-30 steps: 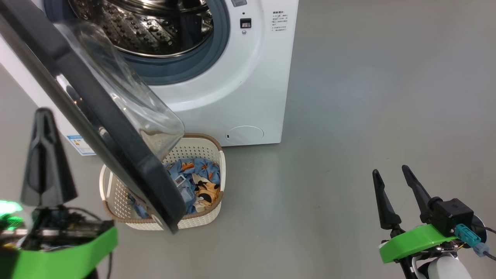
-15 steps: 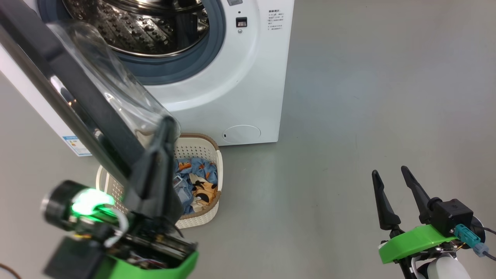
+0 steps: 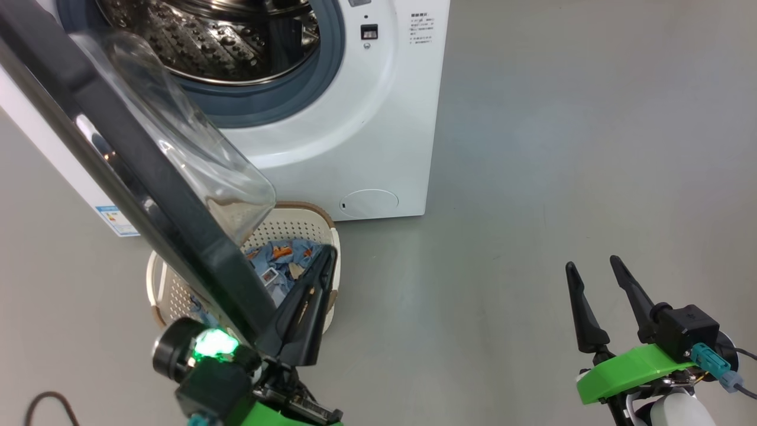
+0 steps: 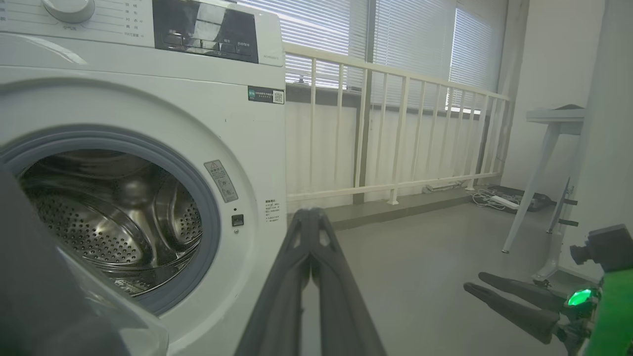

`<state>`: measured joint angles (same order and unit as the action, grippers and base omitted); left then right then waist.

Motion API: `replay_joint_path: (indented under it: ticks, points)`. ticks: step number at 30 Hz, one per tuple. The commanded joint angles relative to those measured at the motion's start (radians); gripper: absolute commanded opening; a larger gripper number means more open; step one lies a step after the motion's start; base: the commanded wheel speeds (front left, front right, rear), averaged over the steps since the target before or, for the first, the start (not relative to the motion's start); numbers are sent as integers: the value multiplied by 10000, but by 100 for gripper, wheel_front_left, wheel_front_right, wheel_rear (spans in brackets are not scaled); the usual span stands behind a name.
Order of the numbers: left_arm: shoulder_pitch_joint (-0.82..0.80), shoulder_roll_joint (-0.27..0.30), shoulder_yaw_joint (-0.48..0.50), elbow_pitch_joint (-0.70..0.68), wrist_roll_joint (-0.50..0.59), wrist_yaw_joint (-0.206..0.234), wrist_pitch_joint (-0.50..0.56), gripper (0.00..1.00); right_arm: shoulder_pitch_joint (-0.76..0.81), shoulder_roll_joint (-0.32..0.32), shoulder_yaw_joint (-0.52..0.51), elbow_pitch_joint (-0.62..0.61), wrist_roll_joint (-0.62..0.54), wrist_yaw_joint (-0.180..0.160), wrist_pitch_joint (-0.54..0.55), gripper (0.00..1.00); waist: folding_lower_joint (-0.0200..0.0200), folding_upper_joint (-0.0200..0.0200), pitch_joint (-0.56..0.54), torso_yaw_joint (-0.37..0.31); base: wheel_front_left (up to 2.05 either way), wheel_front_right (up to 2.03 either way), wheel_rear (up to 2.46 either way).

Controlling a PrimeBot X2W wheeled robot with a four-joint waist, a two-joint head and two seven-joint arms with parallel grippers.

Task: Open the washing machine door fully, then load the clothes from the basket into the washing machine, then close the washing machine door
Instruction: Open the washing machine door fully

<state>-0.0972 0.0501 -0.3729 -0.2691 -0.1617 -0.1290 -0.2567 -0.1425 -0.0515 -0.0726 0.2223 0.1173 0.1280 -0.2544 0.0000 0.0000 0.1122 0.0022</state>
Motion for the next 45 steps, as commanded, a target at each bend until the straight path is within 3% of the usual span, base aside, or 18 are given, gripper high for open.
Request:
replay_joint_path:
  ticks: [1, 17, 28, 45]
  points:
    - [-37, 96, 247, 175, -160, -17, -51, 0, -224, 12, 319, -183, 93, 27, -74, 100, 0, 0, 10, -31, 0, 0, 0]
    - [-271, 168, 585, 2455, -467, -17, -51, 0, -293, 12, 359, -129, 107, 27, -74, 100, 0, 0, 271, -238, 0, 0, 0]
    - [-472, 74, 1142, 2661, -587, -17, -51, 0, -306, 13, 403, 14, 211, 27, -74, 100, 0, 0, 255, -176, 0, 0, 0]
    - [-646, 27, 1172, 2627, -497, -17, -51, 0, -309, 13, 442, 150, 399, 27, -74, 100, 0, 0, 295, -396, 0, 0, 0]
